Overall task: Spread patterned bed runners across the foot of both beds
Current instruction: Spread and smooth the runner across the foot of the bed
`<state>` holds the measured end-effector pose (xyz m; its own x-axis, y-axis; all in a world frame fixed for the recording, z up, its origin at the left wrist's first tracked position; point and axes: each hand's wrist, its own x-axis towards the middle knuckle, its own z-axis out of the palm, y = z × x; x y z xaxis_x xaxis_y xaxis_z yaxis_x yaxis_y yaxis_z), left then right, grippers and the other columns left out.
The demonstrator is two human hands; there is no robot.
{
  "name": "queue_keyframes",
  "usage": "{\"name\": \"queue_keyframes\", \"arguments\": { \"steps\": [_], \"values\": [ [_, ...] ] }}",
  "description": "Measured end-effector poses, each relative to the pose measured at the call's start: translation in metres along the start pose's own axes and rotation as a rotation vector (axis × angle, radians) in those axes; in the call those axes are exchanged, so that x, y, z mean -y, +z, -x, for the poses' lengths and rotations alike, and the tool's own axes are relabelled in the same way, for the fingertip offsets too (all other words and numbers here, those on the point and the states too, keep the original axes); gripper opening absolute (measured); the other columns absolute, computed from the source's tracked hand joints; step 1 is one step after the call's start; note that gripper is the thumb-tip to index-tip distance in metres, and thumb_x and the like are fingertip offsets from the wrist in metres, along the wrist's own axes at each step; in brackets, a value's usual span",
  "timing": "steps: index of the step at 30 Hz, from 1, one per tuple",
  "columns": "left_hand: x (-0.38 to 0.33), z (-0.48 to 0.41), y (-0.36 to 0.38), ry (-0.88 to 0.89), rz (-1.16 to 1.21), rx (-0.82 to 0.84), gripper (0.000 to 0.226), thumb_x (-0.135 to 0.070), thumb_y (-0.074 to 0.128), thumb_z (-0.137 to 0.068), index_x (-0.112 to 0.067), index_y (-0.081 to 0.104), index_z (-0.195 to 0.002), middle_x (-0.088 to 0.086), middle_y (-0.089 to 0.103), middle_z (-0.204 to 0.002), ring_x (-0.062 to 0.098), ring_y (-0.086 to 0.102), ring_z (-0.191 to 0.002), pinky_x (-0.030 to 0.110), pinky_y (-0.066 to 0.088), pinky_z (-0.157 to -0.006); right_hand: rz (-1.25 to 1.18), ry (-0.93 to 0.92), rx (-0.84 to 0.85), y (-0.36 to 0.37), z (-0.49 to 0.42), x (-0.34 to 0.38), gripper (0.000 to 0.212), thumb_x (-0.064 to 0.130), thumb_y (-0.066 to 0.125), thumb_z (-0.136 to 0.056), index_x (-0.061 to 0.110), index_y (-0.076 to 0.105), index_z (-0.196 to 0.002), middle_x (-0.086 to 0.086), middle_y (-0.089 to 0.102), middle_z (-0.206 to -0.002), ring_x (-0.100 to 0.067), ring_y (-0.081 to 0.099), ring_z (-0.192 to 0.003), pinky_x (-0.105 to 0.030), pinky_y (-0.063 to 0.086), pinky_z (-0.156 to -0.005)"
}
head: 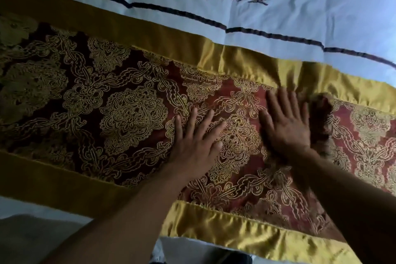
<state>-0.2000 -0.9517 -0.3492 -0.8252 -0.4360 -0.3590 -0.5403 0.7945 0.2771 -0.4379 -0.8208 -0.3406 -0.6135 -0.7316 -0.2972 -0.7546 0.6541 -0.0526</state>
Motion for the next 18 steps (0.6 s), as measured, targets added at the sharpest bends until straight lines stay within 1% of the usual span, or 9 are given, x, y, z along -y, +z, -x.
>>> {"name": "queue_keyframes", "arguments": {
  "steps": [1,3,6,7,9,11,14,16,18],
  "values": [
    [-0.002,0.000,0.001,-0.008,0.007,-0.018,0.056,-0.059,0.004,-0.102,-0.049,-0.013,-0.154,-0.006,-0.026,-0.165,0.030,-0.035,-0.147,0.066,-0.021,-0.114,0.013,0.050,0.022,-0.002,0.007,-0.018,0.066,0.071,-0.006,-0.096,0.044,-0.019,-0.156,0.005,-0.023,-0.167,-0.018,-0.022,-0.153,-0.052,-0.003,-0.126],
    [-0.005,0.001,-0.003,-0.029,0.036,-0.048,0.057,-0.060,0.007,-0.102,-0.047,-0.005,-0.156,-0.006,-0.014,-0.168,0.029,-0.024,-0.152,0.064,-0.015,-0.117,0.043,0.064,0.057,-0.006,0.011,-0.031,0.071,0.072,-0.008,-0.094,0.040,-0.020,-0.156,0.004,-0.025,-0.166,-0.020,-0.022,-0.153,-0.052,-0.003,-0.126],
    [0.000,-0.007,-0.017,-0.108,0.107,-0.174,0.060,-0.057,0.016,-0.102,-0.038,0.007,-0.158,0.000,0.001,-0.170,0.025,-0.004,-0.156,0.057,-0.003,-0.123,0.042,0.046,0.013,-0.013,0.005,-0.014,0.076,0.069,-0.003,-0.097,0.029,-0.011,-0.161,-0.004,-0.022,-0.167,-0.025,-0.023,-0.153,-0.050,-0.009,-0.125],
    [0.003,-0.015,-0.023,-0.127,0.095,-0.229,0.062,-0.055,0.017,-0.102,-0.035,0.007,-0.159,0.003,0.000,-0.170,0.025,-0.003,-0.156,0.056,-0.001,-0.124,0.042,0.014,-0.011,-0.015,0.000,-0.003,0.075,0.067,0.000,-0.099,0.027,-0.010,-0.161,-0.006,-0.021,-0.167,-0.026,-0.022,-0.153,-0.049,-0.010,-0.125],
    [0.012,-0.039,-0.037,-0.146,0.038,-0.295,0.063,-0.054,0.015,-0.102,-0.032,0.000,-0.159,0.007,-0.009,-0.169,0.027,-0.011,-0.155,0.058,-0.003,-0.123,0.026,-0.082,-0.044,-0.016,-0.012,0.023,0.072,0.065,0.004,-0.101,0.027,-0.013,-0.160,-0.007,-0.023,-0.166,-0.027,-0.023,-0.153,-0.049,-0.011,-0.125],
    [0.021,-0.066,-0.051,-0.163,-0.002,-0.283,0.065,-0.056,0.014,-0.103,-0.032,-0.006,-0.159,0.008,-0.014,-0.168,0.028,-0.017,-0.154,0.060,-0.006,-0.122,-0.020,-0.150,-0.069,-0.015,-0.025,0.051,0.072,0.066,0.006,-0.102,0.029,-0.015,-0.160,-0.006,-0.023,-0.166,-0.026,-0.024,-0.153,-0.048,-0.011,-0.125],
    [0.037,-0.094,-0.060,-0.174,-0.054,-0.200,0.074,-0.070,0.019,-0.098,-0.038,-0.009,-0.158,0.007,-0.015,-0.168,0.029,-0.018,-0.153,0.063,-0.008,-0.120,-0.072,-0.120,-0.053,-0.007,-0.042,0.066,0.083,0.079,0.013,-0.095,0.033,-0.015,-0.159,-0.006,-0.022,-0.166,-0.026,-0.022,-0.153,-0.049,-0.011,-0.125],
    [0.049,-0.112,-0.065,-0.172,-0.096,-0.111,0.091,-0.084,0.029,-0.086,-0.043,-0.012,-0.156,0.006,-0.021,-0.167,0.029,-0.021,-0.153,0.067,-0.010,-0.118,-0.063,-0.077,-0.029,-0.007,-0.056,0.056,0.101,0.094,0.017,-0.082,0.037,-0.015,-0.159,-0.006,-0.024,-0.166,-0.027,-0.023,-0.153,-0.050,-0.014,-0.123],
    [0.060,-0.131,-0.077,-0.173,-0.121,-0.032,0.111,-0.096,0.037,-0.071,-0.046,-0.016,-0.155,0.005,-0.027,-0.165,0.029,-0.023,-0.152,0.071,-0.011,-0.115,-0.072,-0.072,0.009,-0.011,-0.071,0.045,0.113,0.102,0.021,-0.070,0.040,-0.016,-0.158,-0.007,-0.026,-0.166,-0.028,-0.023,-0.153,-0.051,-0.016,-0.122]
  ]
}}
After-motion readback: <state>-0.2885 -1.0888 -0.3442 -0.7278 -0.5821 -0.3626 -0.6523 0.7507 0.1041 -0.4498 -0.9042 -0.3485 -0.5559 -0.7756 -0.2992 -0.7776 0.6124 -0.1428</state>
